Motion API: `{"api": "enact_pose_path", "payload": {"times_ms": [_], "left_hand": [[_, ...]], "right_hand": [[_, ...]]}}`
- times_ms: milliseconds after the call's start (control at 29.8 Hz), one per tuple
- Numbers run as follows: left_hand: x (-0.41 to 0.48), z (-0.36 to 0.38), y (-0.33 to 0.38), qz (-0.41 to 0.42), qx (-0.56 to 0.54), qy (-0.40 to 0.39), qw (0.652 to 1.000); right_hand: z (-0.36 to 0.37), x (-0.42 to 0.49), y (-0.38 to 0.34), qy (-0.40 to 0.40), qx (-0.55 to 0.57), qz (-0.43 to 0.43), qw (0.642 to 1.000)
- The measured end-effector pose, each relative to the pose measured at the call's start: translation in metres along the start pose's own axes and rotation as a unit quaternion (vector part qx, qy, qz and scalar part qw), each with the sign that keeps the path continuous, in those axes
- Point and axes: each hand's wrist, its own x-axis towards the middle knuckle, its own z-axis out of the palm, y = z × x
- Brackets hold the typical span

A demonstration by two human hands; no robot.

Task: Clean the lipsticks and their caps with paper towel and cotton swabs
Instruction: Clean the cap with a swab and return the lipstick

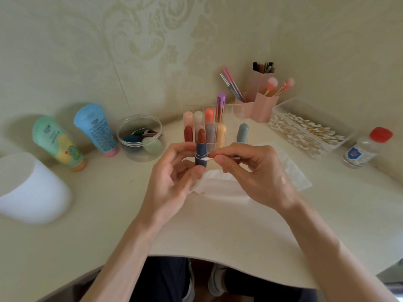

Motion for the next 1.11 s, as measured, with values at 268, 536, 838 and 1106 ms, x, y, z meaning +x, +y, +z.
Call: {"api": "enact_pose_path", "payload": {"times_ms": [268,536,838,1106], "left_hand": [[-0.002,0.001,0.001,-0.015,0.034,0.014,0.999],[-0.001,-0.003,-0.007,-0.01,0.025,0.0,1.0],[-0.002,-0.004,-0.006,0.022,0.028,-0.022,0.999],[0.0,-0.005,-0.01,0.039,0.052,-0.017,0.998]], "right_hand": [[0.0,0.0,-0.002,-0.003,-0.013,-0.007,1.0],[0.0,-0.001,-0.004,-0.014,-0.006,-0.006,1.0],[-0.006,-0.001,-0.004,0.0,-0.022,0.002,1.0],[-0.003,-0.002,-0.01,0.023,-0.009,0.013,1.0]]}}
